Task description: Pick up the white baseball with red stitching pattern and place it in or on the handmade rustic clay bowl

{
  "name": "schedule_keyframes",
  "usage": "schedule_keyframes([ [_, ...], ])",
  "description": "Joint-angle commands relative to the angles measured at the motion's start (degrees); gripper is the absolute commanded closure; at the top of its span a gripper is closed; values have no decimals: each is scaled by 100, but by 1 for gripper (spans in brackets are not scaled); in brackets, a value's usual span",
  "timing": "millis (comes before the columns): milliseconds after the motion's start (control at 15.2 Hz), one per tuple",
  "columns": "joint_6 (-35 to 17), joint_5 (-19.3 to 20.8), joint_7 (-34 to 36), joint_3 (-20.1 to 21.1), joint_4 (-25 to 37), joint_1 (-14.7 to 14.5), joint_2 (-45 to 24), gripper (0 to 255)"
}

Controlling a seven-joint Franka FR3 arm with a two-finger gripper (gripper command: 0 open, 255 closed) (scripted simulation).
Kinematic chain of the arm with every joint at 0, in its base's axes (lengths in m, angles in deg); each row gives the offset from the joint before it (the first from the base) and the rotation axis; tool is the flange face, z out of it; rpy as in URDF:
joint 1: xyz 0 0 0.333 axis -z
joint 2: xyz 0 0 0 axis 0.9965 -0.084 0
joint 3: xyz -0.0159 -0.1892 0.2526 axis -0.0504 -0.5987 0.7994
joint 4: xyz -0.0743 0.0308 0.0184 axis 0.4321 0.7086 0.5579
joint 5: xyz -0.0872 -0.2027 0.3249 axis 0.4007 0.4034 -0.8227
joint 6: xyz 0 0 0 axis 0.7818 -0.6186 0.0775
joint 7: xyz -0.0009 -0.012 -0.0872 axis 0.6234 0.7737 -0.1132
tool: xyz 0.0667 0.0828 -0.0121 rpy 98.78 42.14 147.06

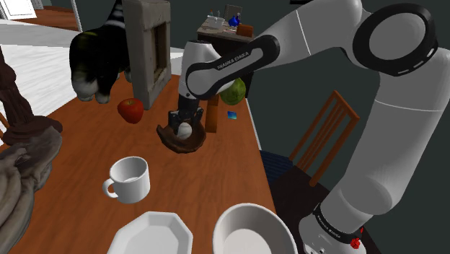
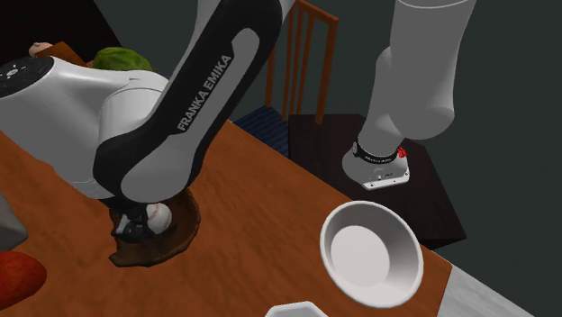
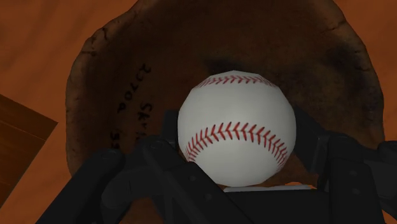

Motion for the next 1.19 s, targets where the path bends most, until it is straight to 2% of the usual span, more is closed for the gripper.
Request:
schedule_keyframes([
  [0, 132, -46, -27, 16, 52, 16, 85, 255],
  [1122, 1324, -330, -162, 85, 718, 95, 657, 255],
])
